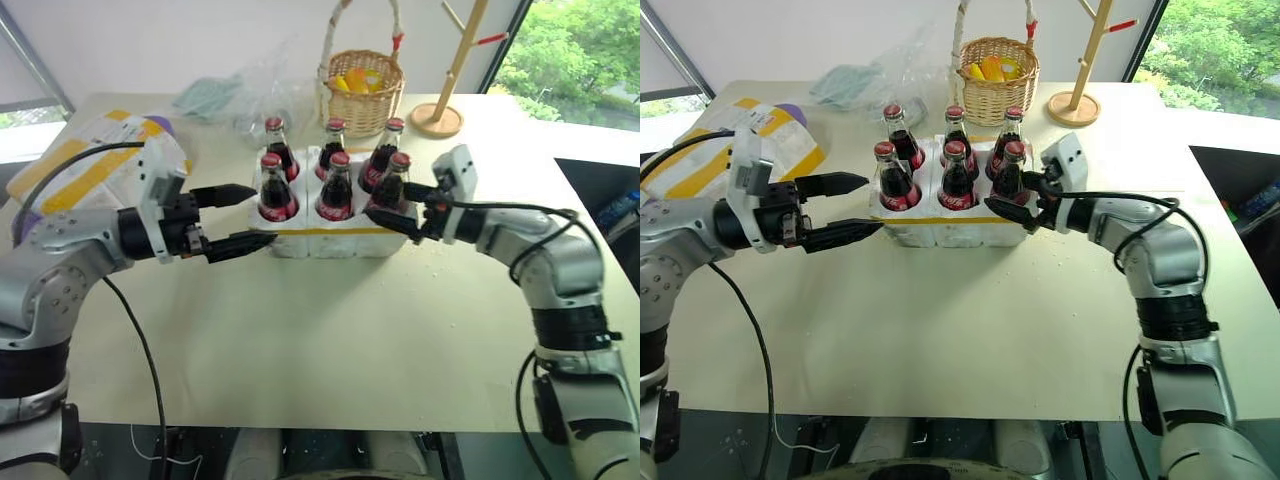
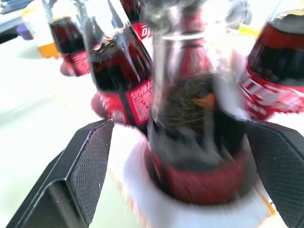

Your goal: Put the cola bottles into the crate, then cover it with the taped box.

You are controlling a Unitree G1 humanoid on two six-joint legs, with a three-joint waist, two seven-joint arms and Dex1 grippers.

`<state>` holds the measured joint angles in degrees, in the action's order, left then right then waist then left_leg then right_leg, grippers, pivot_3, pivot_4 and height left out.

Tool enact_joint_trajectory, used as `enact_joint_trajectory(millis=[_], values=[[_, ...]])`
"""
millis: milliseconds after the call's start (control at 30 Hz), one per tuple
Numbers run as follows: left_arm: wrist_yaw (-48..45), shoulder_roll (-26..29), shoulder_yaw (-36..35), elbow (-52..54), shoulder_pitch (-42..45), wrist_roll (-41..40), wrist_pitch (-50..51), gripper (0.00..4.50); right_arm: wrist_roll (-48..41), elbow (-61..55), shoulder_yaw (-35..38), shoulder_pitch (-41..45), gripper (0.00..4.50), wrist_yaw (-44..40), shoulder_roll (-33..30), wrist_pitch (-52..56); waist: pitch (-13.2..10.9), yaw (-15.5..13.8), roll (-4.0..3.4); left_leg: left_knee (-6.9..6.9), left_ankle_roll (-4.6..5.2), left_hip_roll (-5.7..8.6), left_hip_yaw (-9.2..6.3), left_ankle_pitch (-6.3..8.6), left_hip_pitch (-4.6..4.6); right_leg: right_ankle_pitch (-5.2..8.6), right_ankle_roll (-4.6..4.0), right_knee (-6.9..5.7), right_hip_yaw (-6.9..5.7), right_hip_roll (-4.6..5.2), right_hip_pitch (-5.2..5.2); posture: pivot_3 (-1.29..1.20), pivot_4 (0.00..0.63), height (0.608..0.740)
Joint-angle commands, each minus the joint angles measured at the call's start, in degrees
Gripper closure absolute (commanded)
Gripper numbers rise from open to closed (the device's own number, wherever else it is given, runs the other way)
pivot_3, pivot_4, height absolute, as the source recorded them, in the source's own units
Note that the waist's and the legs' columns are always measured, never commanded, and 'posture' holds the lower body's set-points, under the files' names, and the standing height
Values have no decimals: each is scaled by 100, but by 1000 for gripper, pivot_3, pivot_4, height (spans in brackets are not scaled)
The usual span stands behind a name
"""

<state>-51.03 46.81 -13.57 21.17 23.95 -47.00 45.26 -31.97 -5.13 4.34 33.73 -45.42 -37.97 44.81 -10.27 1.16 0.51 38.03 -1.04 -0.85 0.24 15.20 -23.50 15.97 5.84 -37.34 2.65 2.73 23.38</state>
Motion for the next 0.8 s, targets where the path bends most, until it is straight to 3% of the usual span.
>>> enact_joint_trajectory(millis=[33, 167, 300, 500, 600, 800], values=[[398, 168, -670, 337, -241, -51, 27, 0, -334, -586, 624, -93, 58, -323, -484, -9, 0, -10, 0, 0, 0, 0, 0, 0, 0, 0, 0, 1, 0, 0, 0, 0, 150, 740], [819, 514, -1231, 567, -924, 607, -145, 0, -483, -909, 1026, -441, 58, -573, -969, -16, 0, 1, 1, -3, 0, -4, 0, 0, 1, 0, -1, 3, 0, -3, 0, 0, 150, 740], [576, 1058, -1800, 793, -2480, 1890, -899, 0, -955, -1190, 1407, -713, 58, -760, -1261, 354, -1, 16, 0, -14, 0, -5, 9, 0, 7, 1, -3, 7, 3, -2, 3, 0, 150, 740], [650, 1096, -2566, 248, -4171, 3565, -2013, 0, -2078, -1886, 1672, -864, 58, -1220, -1387, 672, -2, -30, 2, -15, 0, -8, 13, 1, 6, 13, -25, 20, 3, 20, 0, 0, 150, 740], [904, 1173, -2456, -268, -4388, 4298, -2635, 0, -2727, -2138, 1742, -816, 58, -1387, -1443, 867, -2, -49, 4, -15, 0, -7, 12, 1, 6, 14, -26, 26, 3, 32, -5, 0, 150, 740], [1936, 1263, -1665, -1797, -3823, 5473, -3503, 0, -3291, -2194, 1647, -455, 58, -1255, -1478, 896, 0, -30, 7, -19, -1, -1, 13, 3, 3, 18, -39, 30, -2, 62, 0, 0, 150, 740]])
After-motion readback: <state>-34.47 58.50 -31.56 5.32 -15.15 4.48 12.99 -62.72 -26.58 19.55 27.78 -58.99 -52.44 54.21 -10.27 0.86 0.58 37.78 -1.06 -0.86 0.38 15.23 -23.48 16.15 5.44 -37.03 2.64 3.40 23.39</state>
